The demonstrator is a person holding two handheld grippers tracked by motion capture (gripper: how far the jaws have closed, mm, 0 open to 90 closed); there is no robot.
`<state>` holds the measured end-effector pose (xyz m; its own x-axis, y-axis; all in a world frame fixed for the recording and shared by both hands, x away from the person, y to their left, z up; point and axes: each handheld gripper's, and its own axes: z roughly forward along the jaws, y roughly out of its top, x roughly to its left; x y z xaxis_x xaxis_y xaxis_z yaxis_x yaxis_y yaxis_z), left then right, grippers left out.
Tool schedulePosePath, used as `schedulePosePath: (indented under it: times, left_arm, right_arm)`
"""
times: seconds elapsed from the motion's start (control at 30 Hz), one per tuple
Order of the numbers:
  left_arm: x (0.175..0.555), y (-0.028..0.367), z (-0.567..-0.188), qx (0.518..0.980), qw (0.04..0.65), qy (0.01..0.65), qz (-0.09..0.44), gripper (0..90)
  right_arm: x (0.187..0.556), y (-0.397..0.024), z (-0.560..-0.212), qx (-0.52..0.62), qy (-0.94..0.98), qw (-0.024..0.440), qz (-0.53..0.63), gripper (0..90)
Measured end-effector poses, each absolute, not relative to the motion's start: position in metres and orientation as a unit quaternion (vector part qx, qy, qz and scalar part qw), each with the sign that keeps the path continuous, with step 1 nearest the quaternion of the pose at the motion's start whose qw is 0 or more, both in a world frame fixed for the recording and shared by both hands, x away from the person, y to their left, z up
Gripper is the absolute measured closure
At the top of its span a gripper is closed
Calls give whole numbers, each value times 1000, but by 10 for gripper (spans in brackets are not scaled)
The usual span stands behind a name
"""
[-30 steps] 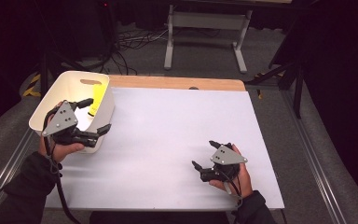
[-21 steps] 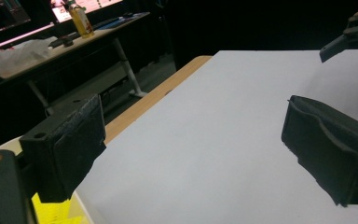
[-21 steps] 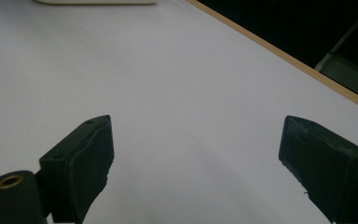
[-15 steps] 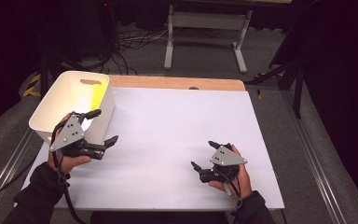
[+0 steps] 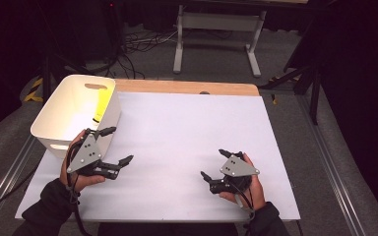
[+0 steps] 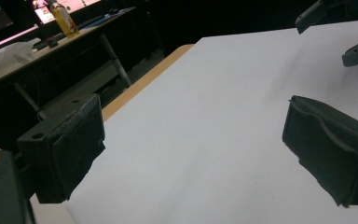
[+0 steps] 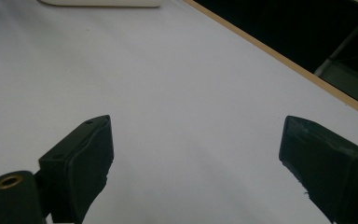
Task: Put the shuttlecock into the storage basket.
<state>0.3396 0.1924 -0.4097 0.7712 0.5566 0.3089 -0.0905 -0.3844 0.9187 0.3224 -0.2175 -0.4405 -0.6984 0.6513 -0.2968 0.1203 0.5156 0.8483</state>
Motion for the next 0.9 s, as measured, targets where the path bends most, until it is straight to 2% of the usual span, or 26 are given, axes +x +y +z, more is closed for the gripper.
schedulePosePath:
  times: [0.4,0.9]
  left_arm:
    - [333,189,-441,785,519,155,299,62]
    - [319,199,-477,801,505,186,263,38]
  right_arm:
    - [320,-214,-442,232,817,306,430,107]
    - [318,-212,-446,221,819,309,429,106]
